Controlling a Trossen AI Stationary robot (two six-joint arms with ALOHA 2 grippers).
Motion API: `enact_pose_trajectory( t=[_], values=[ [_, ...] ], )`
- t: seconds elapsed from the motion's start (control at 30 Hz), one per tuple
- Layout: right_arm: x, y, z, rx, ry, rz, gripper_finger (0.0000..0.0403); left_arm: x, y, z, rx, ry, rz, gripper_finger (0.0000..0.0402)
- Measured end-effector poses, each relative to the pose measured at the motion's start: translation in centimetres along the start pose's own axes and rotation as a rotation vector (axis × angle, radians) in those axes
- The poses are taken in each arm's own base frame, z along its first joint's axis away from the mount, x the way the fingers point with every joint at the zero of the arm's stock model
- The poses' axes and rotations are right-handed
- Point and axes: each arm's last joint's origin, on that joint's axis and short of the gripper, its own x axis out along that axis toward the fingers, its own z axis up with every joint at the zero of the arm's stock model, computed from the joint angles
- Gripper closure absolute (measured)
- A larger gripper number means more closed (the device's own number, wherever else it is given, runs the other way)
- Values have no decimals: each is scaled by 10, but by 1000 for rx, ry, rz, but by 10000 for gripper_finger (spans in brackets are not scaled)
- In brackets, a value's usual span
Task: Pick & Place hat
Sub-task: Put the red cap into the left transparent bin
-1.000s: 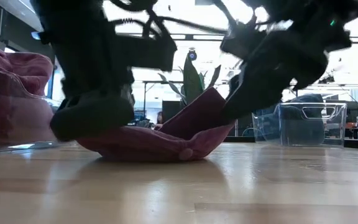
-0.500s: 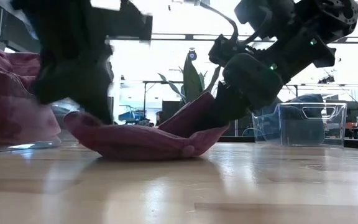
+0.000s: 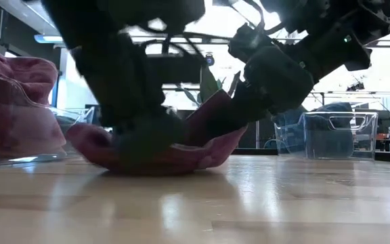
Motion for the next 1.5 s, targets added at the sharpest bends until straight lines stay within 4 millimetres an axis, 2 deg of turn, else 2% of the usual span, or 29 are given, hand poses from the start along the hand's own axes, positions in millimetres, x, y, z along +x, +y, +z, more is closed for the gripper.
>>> enact_pose_trajectory(
  t=[0.1,0.2,0.37,0.47,0.57,0.67,0.87,0.93,1.07,1.23,1.37,1.5],
  values=[
    [0,1,0,-28,7,26,386,10,3,-2,31,41,-52,401],
    [-4,0,3,-42,7,28,396,5,0,4,79,30,-116,401],
    [-11,0,8,-26,15,25,382,-28,5,0,129,45,-168,401],
    [-12,2,7,-28,19,47,387,-51,10,2,84,-35,-148,401],
    [-12,2,6,-30,20,49,397,-57,10,1,58,-106,-134,401],
    [-11,3,7,-25,10,51,394,-50,5,1,38,-152,-183,401],
    [-18,4,14,-24,-16,42,385,-8,0,-8,61,-135,-375,401],
    [-21,3,17,-20,-32,35,392,-5,-1,-6,75,-140,-471,401],
    [-21,3,18,-15,-35,18,397,-5,-1,-6,127,-148,-507,401],
    [-20,3,16,7,-31,20,385,-37,3,-17,276,-110,-544,401],
    [-20,3,15,7,-28,28,396,-51,15,-43,287,-13,-345,401],
    [-20,2,15,28,-25,36,393,-65,21,-52,253,-51,-241,401]
  ],
)
